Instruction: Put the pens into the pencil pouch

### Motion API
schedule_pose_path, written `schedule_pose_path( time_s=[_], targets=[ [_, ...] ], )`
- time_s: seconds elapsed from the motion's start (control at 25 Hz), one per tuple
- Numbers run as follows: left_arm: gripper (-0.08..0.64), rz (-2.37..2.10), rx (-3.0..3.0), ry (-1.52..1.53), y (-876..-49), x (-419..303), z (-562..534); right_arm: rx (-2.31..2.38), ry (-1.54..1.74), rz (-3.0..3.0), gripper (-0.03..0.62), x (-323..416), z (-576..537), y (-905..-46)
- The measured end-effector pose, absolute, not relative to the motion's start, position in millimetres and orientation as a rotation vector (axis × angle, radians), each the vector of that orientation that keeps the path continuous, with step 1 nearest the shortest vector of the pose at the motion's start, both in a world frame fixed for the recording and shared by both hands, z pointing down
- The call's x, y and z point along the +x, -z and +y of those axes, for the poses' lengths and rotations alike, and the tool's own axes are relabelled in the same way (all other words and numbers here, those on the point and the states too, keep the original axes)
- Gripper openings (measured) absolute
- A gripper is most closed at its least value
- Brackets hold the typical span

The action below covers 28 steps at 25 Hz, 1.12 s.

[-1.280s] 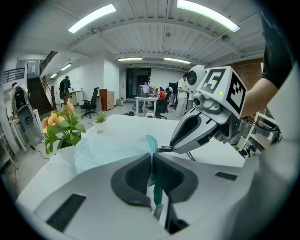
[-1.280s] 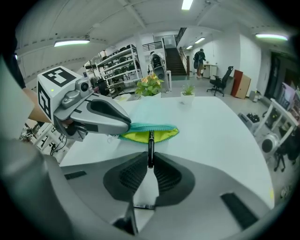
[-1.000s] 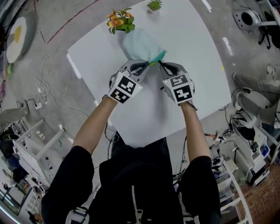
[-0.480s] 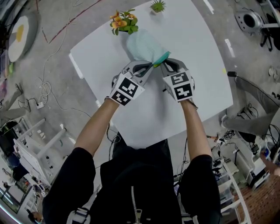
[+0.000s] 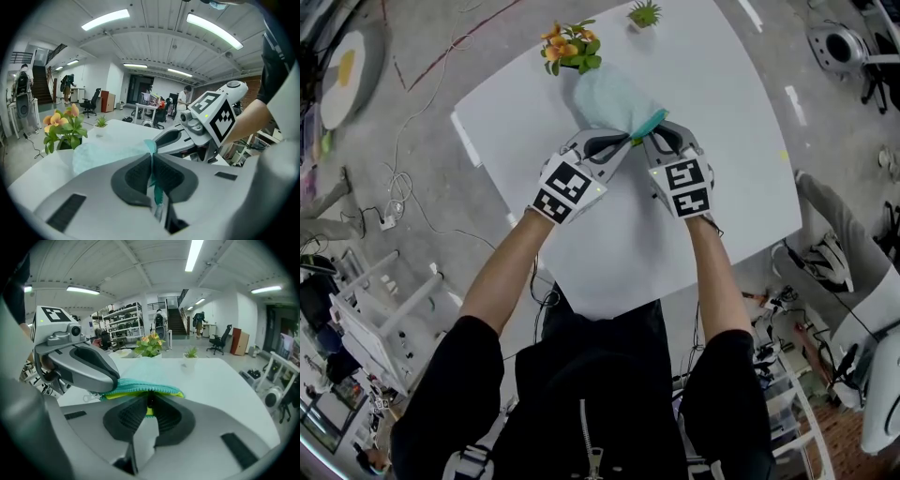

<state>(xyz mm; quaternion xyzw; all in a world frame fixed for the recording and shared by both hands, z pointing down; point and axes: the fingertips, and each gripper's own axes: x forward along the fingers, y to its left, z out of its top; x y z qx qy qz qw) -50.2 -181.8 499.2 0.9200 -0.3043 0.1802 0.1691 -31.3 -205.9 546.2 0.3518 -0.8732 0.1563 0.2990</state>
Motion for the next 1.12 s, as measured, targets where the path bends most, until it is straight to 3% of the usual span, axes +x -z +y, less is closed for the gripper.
schedule_pose_path(
  time_s=[0.32,0.56,1.12],
  targets=[
    [0.034,-0.864,2.596,-0.486,-501,-53,-183,0.969,-0.403,-2.294,0.059,-33,-208,-552],
    [0.034,-0.880,2.588,-0.494,-503,-52,-184,0.997,-0.417,-2.285,0.110,-24,-205,-545],
    [0.034,-0.887,2.582,-0.558,-516,-51,-183,1.237,-0.569,-2.198,0.145,32,-182,-538]
  ],
)
